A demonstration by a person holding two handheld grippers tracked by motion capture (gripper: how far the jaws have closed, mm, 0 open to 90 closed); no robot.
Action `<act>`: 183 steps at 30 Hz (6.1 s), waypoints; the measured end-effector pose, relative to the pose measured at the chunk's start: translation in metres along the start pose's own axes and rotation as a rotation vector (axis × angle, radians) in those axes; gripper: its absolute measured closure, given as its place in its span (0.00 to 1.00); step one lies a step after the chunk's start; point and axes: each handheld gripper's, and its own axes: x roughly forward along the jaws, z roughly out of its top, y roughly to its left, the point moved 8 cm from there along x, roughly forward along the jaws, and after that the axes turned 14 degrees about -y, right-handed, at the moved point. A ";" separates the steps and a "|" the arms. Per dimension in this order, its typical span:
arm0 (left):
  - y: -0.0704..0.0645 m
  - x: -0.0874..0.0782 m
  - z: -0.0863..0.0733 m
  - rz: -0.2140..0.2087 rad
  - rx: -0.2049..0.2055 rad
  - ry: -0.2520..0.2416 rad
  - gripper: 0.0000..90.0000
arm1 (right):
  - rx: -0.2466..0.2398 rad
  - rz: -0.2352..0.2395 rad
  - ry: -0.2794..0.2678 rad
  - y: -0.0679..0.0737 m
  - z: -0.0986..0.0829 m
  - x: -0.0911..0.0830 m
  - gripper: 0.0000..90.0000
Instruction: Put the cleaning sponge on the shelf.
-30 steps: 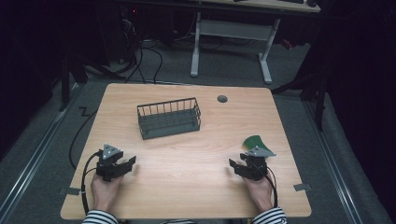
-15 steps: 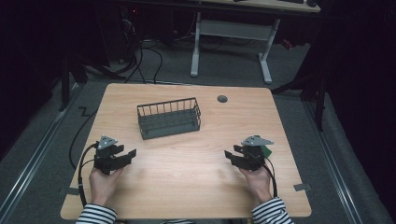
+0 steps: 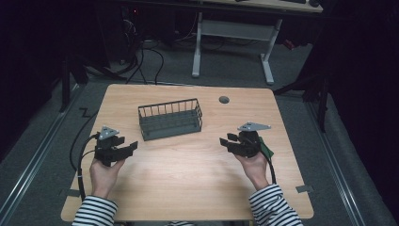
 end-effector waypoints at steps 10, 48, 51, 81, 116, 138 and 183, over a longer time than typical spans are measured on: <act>0.002 0.011 0.028 0.009 0.001 -0.006 0.42 | -0.027 0.029 -0.033 0.004 0.030 0.027 0.70; 0.015 0.072 0.048 0.064 -0.038 0.006 0.54 | 0.017 -0.047 0.039 -0.011 0.063 0.127 0.71; 0.015 0.074 0.045 0.068 -0.034 0.017 0.56 | -0.007 -0.061 0.048 -0.010 0.061 0.131 0.72; -0.006 0.066 0.038 -0.010 0.033 0.035 0.77 | 0.009 -0.018 0.098 -0.011 0.048 0.119 0.84; -0.050 0.041 0.024 -0.114 0.098 0.050 0.77 | -0.046 -0.003 0.134 -0.012 0.028 0.068 0.83; -0.083 0.018 0.007 -0.194 0.069 0.012 0.76 | -0.066 0.025 0.139 -0.006 0.006 0.018 0.79; -0.009 -0.001 -0.037 -0.003 0.020 -0.022 0.36 | -0.015 -0.216 -0.015 -0.075 -0.011 -0.061 0.36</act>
